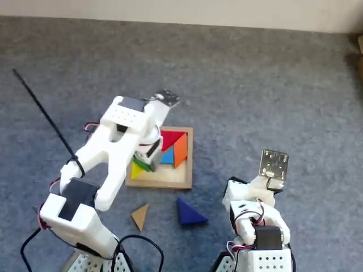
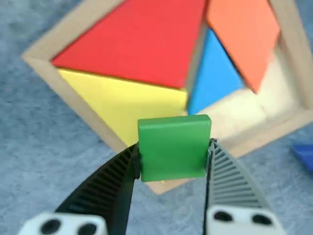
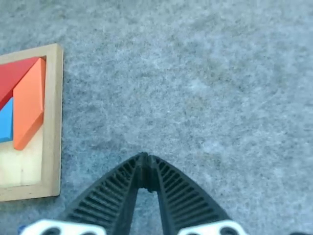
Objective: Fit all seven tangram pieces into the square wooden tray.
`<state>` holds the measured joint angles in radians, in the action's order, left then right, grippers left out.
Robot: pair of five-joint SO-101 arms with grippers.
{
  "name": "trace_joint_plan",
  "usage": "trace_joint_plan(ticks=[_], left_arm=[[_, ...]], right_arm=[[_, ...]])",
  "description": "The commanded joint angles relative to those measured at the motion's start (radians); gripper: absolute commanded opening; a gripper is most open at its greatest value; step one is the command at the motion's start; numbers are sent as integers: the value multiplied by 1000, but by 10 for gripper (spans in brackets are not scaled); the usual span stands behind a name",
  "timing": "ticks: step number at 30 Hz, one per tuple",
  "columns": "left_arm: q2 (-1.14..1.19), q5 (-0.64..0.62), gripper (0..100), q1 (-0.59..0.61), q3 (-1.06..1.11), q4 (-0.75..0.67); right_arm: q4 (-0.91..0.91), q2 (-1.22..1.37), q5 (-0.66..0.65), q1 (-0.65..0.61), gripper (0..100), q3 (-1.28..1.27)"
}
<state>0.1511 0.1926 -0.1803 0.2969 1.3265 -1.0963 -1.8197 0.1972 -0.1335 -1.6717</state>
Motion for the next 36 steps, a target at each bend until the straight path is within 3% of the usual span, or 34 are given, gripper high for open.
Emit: trace_joint_plan(ticks=[1, 7, 17, 23, 32, 36], left_arm=[[-53, -8, 137, 50, -39, -29], [-53, -8, 137, 56, -39, -35], [-50, -43, 143, 56, -38, -166], [-50, -92, 297, 58, -41, -158], [-64, -43, 296, 1, -50, -135], [-62, 34, 213, -94, -77, -64]], right_arm=[[19, -16, -14, 16, 9, -120], [18, -16, -14, 16, 9, -120], [18, -16, -14, 16, 9, -120], [18, -16, -14, 16, 9, -120], [18, -18, -14, 16, 9, -120], [18, -19, -14, 16, 9, -120]])
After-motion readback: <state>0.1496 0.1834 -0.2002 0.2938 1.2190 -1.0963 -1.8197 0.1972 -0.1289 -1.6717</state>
